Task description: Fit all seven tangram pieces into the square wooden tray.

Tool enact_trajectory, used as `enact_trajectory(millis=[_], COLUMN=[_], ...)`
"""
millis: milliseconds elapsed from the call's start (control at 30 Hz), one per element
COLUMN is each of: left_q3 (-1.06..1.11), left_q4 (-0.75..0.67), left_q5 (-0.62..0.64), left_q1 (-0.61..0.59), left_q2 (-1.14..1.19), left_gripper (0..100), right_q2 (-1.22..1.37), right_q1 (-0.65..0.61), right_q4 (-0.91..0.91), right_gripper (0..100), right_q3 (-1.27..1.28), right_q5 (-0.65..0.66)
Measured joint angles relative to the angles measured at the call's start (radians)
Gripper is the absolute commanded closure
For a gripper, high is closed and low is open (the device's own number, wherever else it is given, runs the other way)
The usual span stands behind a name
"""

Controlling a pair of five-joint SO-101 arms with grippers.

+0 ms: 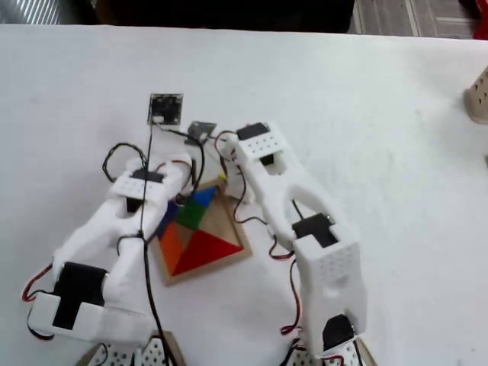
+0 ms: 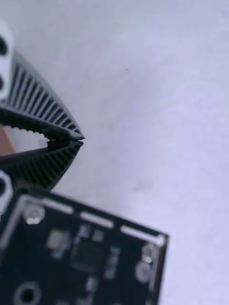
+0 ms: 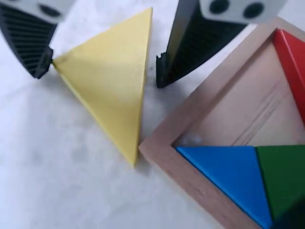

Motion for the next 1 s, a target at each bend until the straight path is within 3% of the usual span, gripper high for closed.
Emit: enact_trajectory(millis=[267, 533, 900, 1000], left_q3=[0.000, 0.000, 0.000, 0.000], left_q4=[0.000, 0.000, 0.000, 0.000], left_q5=[0.000, 0.000, 0.000, 0.000], left_q1=[0.000, 0.000, 0.000, 0.000], left_q2=[0.000, 0.000, 0.000, 0.000], left_gripper=[98, 98, 98, 98], right_q2=[0.084, 0.110, 0.110, 0.110], right_q1=[0.009, 0.023, 0.029, 0.029], right_q4=[0.106, 0.146, 0.146, 0.146], right_gripper=[66.7, 85.5, 85.3, 80.5], right_q3=[-0.132, -0.201, -0.203, -0.204], right_q5=[0.068, 0.077, 0.072, 0.025])
